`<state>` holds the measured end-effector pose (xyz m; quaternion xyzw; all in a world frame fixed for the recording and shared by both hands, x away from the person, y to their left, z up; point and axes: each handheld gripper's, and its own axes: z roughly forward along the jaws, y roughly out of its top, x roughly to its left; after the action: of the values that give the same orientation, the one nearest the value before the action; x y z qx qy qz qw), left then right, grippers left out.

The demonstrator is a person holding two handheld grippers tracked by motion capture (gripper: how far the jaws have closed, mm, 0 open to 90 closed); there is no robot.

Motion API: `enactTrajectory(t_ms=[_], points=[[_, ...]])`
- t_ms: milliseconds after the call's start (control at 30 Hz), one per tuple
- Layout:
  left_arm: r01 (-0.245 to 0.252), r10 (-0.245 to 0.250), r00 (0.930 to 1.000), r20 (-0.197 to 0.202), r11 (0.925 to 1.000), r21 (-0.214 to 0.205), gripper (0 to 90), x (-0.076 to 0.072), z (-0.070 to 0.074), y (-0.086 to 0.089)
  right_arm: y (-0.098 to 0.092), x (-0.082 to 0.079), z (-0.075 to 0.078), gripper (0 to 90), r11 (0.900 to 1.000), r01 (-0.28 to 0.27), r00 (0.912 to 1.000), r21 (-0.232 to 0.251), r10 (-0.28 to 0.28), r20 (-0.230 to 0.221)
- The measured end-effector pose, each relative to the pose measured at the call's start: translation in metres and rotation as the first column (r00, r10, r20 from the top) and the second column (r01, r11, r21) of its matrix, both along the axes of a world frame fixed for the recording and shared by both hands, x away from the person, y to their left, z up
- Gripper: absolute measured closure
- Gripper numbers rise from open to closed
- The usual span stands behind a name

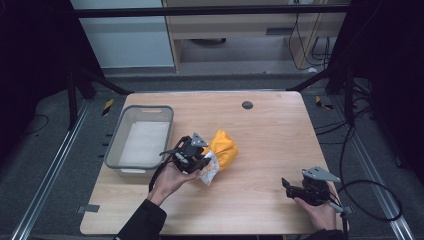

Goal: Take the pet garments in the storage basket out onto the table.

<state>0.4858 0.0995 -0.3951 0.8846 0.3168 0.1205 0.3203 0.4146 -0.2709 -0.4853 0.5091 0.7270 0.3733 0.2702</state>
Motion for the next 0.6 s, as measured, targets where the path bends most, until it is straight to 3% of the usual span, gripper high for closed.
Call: enactTrajectory(t_ms=[600], points=[[0.013,-0.013,0.9993,-0.035,0.9999,0.002,78.7,0.004,-0.034,-0.012,-0.001,0.0,-0.001,17.4,1.0,-0.001,1.0,-0.002,0.001,0.0]])
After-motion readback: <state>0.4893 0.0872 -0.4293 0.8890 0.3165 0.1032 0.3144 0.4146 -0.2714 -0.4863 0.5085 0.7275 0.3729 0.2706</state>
